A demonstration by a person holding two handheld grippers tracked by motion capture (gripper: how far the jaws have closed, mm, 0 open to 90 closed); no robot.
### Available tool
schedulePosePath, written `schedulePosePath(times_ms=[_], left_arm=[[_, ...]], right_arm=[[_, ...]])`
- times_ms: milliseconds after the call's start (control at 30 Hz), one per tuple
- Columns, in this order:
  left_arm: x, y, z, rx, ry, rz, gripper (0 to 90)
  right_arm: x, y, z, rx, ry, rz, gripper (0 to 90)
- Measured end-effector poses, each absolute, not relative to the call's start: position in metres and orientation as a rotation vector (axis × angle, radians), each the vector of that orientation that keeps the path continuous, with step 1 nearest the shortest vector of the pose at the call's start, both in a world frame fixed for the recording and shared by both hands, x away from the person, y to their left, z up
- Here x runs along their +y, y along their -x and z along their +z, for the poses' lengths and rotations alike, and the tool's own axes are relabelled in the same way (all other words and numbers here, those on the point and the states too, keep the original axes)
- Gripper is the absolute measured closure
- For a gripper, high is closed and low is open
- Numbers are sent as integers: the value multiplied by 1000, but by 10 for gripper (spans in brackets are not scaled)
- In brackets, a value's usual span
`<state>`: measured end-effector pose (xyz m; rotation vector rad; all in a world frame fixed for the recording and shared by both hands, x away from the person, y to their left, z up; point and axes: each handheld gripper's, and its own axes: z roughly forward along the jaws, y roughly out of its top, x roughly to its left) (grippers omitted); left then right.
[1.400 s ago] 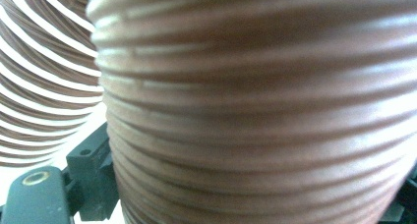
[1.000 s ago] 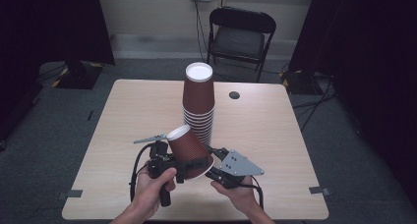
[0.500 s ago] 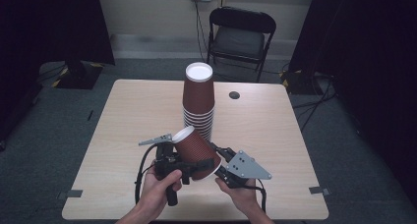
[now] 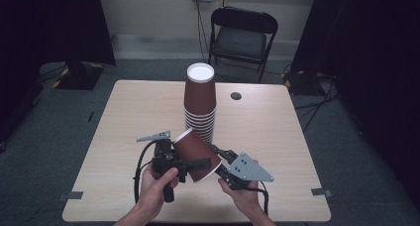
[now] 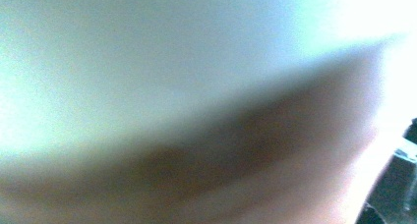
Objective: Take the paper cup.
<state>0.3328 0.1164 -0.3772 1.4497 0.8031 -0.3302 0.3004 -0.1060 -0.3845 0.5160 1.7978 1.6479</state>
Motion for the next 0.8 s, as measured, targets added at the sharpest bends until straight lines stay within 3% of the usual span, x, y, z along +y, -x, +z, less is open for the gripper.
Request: schedulePosePath(times_ms=[200, 400, 500, 633, 800], left_arm=[[121, -335, -377, 809, -1462, -291, 44], [129, -340, -376, 836, -1450, -162, 13], [133, -342, -377, 841, -1446, -187, 56], [134, -342, -377, 838, -1457, -163, 44], [146, -342, -375, 824, -1437, -47, 153]], right_arm=[[-106, -301, -390, 1829, -509, 1644, 848], [-103, -296, -394, 1847, -505, 1597, 851], [-103, -297, -395, 1869, -506, 1601, 854], [-104, -297, -395, 1898, -509, 1592, 854], [-107, -296, -397, 1946, -504, 1561, 858]])
